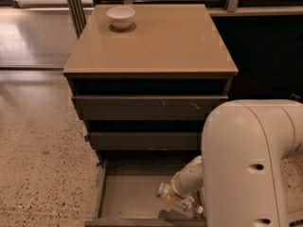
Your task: Place blue plastic bottle into bottom drawer
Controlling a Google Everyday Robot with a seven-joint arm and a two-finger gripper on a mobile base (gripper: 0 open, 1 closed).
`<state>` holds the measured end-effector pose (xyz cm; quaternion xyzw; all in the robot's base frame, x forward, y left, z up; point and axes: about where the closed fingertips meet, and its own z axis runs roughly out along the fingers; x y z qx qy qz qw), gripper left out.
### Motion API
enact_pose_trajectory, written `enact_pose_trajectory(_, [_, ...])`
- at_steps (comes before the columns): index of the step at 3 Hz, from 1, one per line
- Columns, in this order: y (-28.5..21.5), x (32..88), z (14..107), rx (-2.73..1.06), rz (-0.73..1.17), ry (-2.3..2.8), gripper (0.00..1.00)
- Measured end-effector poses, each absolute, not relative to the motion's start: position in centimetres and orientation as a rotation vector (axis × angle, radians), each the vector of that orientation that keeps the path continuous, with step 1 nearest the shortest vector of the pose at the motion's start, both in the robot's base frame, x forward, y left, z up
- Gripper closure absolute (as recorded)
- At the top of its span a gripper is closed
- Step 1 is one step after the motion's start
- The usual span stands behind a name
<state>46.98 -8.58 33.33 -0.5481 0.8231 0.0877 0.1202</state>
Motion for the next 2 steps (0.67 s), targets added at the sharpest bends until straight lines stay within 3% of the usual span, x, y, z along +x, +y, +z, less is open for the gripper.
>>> enact_pose_trajectory(2, [-8.66,47.54,31.14,-1.565,0.216,2.418,1.0])
